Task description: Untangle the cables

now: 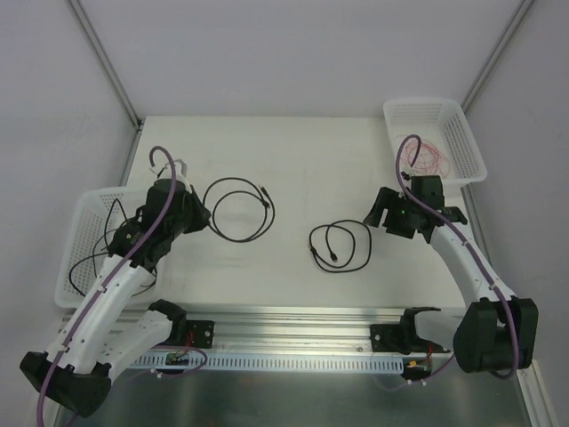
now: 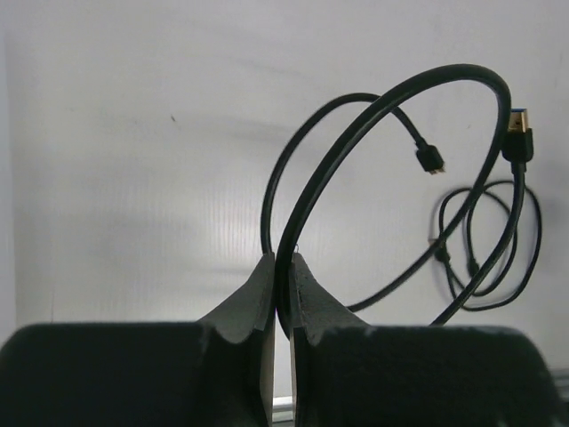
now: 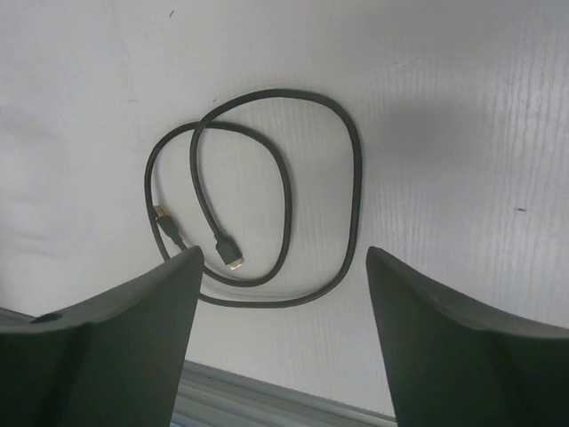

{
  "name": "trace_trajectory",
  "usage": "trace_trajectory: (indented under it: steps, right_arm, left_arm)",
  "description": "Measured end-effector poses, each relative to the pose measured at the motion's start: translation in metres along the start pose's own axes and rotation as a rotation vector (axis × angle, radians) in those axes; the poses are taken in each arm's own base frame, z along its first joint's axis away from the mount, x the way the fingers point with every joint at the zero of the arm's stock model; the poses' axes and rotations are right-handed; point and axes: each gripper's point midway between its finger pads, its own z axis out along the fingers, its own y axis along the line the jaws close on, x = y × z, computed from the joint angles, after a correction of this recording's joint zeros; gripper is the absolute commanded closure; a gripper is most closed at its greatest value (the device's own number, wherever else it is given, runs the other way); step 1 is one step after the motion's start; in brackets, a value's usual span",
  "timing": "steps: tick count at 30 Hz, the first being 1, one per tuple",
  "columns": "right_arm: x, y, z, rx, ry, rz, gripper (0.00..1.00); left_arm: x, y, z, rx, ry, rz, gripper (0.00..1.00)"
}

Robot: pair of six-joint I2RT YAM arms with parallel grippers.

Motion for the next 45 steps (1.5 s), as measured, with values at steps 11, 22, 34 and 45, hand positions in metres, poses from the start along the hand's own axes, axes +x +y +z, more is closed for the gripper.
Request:
trace_trajectory:
  steps: [11,22,34,45]
  right_arm:
    - [0.015,0.033,-0.068,-0.083,-0.168,-0.133,0.03]
    - [0.056,0.030,-0.086,-0.148,-0.172,-0.145,0.03]
    - [0.073,0.037,-0.088,-0.214,-0.111,-0.187,0.03]
    - [0.080,0.035,-0.090,-0.224,-0.109,-0.209,0.03]
  left_arm:
    - [-0.097,0.026,-0.029,-0.132,-0.188,-0.188,1.00]
    - [-0.103,0.155,-0.066,-0.539,-0.353,-0.488,1.00]
    - [-0.013,0.233,-0.068,-0.848,-0.337,-0.813,0.61]
    - [0.004,0.247,-0.064,-0.919,-0.323,-0.850,0.01]
